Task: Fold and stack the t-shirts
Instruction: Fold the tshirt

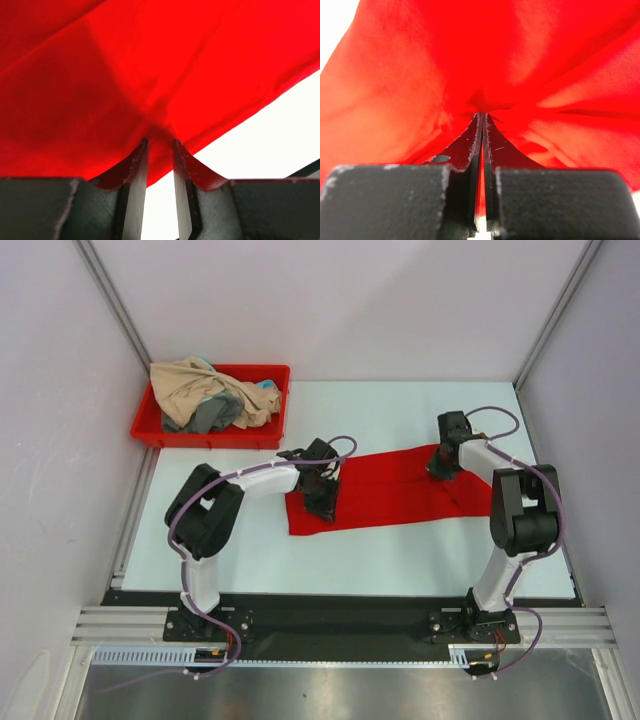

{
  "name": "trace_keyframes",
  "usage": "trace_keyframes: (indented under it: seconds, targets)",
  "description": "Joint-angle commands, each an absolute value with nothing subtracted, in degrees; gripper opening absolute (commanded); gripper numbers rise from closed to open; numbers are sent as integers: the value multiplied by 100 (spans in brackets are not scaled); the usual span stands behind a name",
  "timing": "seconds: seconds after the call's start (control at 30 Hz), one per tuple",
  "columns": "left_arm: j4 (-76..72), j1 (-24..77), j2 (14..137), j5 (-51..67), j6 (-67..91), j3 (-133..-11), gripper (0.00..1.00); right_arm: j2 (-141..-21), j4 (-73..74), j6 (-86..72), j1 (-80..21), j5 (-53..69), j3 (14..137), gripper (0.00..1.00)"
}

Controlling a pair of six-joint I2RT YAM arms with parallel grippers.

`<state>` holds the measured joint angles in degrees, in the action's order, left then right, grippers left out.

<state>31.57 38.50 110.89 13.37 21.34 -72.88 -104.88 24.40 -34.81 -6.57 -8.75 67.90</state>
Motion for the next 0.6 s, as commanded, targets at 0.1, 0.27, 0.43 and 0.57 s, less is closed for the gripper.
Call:
trace_keyframes:
  seconds: [0.1, 0.27, 0.43, 0.57]
  targets:
    - [3164, 3867, 11110, 1397, 2083, -7066, 32, -9449, 3189, -3296, -159, -555, 6961, 13]
    - [2972, 3867, 10890, 1722, 2065, -7084, 33, -9501, 3182, -2971, 815, -115, 6943, 45]
    - [2154, 3929, 10555, 2337, 2293, -7198, 43, -9781, 2997, -2400, 1440, 237, 7206, 59]
    - [2004, 4078, 10809, 2540, 2426, -7698, 44, -10177, 3023, -2268, 1933, 466, 7523, 59]
